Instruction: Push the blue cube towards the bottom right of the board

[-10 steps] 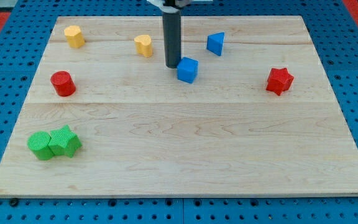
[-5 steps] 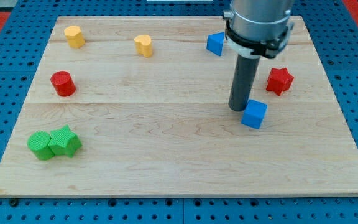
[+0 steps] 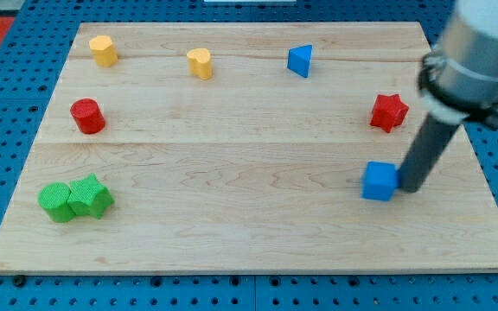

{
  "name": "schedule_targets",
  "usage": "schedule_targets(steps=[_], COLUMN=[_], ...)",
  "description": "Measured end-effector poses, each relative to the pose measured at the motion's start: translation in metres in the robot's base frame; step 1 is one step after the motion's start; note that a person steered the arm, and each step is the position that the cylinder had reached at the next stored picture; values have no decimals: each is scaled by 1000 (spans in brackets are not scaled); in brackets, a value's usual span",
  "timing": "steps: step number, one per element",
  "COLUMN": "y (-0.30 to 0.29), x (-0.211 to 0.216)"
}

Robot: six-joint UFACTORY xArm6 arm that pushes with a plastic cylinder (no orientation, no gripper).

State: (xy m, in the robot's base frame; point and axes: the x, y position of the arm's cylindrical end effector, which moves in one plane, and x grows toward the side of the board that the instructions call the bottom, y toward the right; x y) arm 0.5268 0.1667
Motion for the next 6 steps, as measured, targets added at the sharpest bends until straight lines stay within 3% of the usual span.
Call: schedule_targets(steps=[1, 2, 3, 5, 6], y=[-7, -3, -44, -57, -83], x=[-10, -51, -52, -7, -27])
